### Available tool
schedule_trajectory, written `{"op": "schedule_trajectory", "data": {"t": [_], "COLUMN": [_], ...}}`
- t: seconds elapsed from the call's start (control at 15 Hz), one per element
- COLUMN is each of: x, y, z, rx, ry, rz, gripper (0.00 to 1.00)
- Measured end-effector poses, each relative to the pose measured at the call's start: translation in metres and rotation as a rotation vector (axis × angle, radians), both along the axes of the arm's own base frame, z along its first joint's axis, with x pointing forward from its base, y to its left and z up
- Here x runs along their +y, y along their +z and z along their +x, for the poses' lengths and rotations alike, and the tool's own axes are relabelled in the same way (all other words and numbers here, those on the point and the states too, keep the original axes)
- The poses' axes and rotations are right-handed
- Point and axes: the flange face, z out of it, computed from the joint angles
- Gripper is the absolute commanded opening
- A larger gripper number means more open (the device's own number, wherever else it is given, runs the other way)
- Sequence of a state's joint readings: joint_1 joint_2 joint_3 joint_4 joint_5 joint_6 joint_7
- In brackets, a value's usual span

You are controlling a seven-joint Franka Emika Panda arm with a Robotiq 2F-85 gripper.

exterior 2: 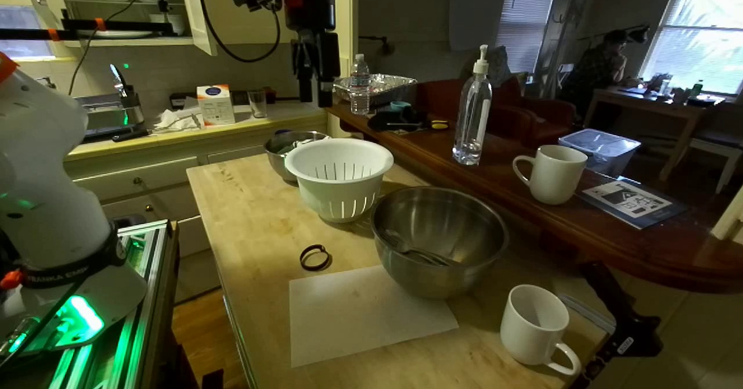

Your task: Move the screwdriver to the colander

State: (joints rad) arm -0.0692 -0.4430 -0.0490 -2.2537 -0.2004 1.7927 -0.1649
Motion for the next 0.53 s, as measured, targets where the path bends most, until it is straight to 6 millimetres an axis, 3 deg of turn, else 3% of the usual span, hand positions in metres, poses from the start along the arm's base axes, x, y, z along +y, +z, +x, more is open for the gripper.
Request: {"op": "schedule_trajectory", "data": {"t": [0.33, 0.53], "x": [0.001, 0.006], "y": [0.003, 0.016], "z": [0.006, 0.036], "rx": [-0.052, -0.237], "ry": [-0.023, -0.098], "rz": [-0.004, -0.005], "gripper": [1.0, 1.0]}}
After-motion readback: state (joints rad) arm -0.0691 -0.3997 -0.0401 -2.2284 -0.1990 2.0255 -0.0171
